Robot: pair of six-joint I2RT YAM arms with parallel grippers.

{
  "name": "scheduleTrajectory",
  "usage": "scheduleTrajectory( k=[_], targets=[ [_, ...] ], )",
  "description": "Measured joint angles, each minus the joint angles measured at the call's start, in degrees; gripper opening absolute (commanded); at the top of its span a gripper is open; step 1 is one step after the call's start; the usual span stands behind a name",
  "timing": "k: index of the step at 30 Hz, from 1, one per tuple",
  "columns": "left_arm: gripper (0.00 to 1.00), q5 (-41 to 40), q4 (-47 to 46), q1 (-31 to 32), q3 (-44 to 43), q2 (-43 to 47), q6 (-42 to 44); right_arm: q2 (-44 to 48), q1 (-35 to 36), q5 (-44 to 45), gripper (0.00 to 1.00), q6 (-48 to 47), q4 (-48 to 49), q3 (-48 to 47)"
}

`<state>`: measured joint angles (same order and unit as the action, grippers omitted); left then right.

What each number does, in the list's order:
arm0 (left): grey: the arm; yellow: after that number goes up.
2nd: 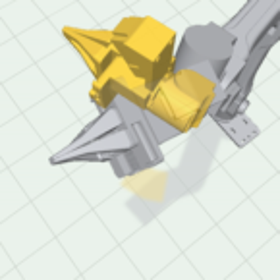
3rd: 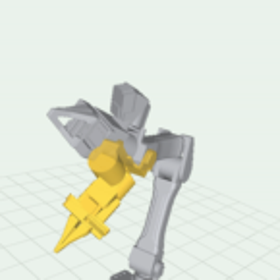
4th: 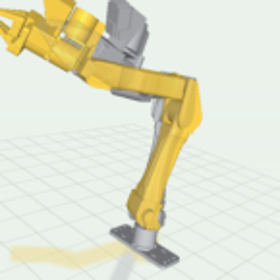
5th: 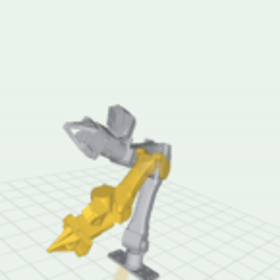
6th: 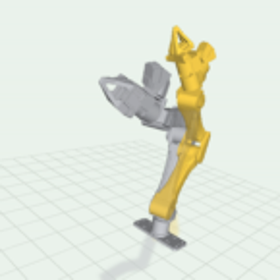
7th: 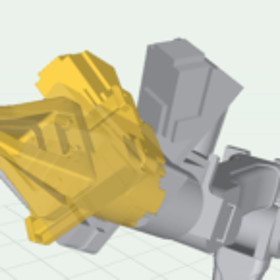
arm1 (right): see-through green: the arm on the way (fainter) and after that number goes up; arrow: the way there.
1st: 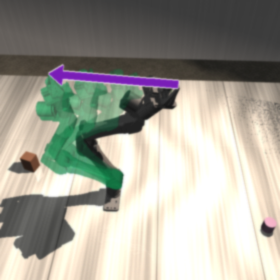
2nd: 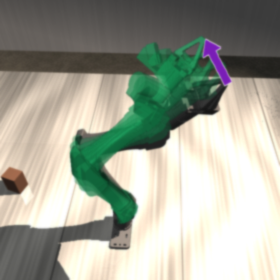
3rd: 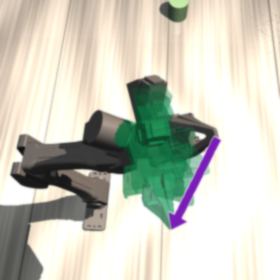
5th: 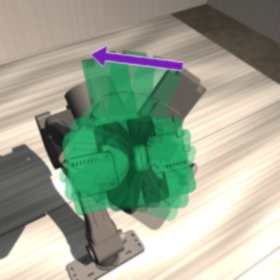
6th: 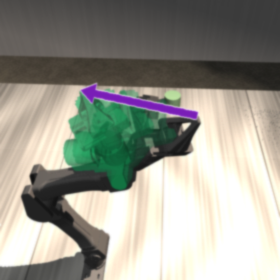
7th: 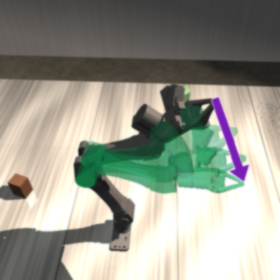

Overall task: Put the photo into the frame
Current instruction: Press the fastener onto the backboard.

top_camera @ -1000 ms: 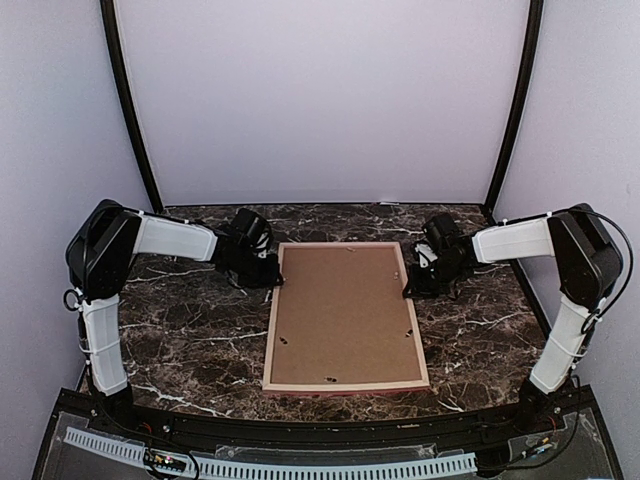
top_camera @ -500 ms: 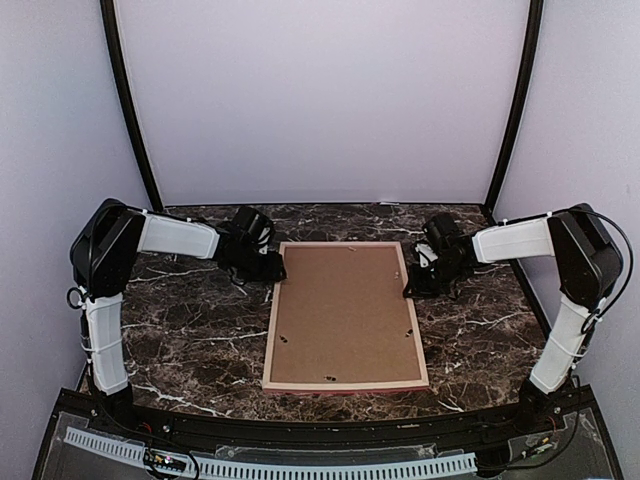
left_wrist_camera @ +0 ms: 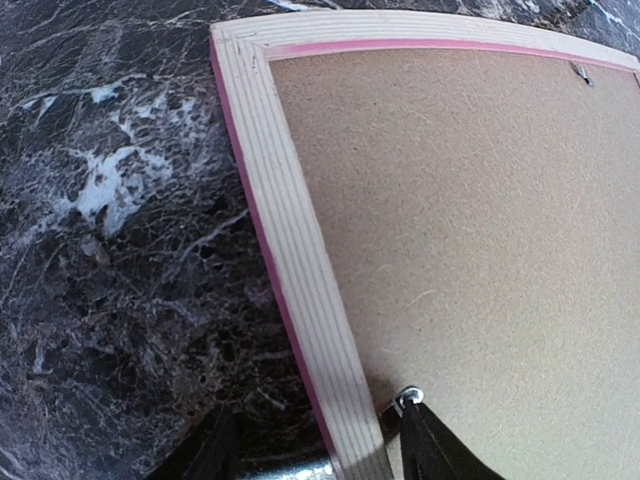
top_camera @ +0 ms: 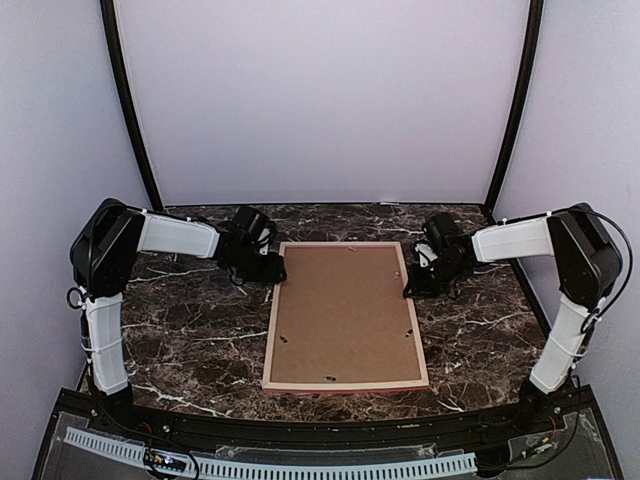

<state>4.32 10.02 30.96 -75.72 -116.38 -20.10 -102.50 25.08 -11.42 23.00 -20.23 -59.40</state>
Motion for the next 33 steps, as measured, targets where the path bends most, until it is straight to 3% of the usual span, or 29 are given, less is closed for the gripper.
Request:
scheduleTrajectory(
  k=[6,14,26,33],
  targets=[
    [0.69,3.4,-0.3,0.0,2.1,1.8,-0.7,0.0,0.0,0.0,0.09,0.0,0.0,0.0],
    [0.72,9.0,-0.8,0.6,9.1,11.6,-3.3,0.0,0.0,0.0,0.08,0.0,0.0,0.0],
    [0.79,1.1,7.5,15.3,17.2,19.4,-9.5,0.0,0.0,0.0,0.08,0.1,0.3,0.2],
    [0.73,-2.1,10.4,17.4,18.3,19.2,-13.0,0.3,0.0,-0.1,0.08,0.1,1.0,0.7]
  ],
)
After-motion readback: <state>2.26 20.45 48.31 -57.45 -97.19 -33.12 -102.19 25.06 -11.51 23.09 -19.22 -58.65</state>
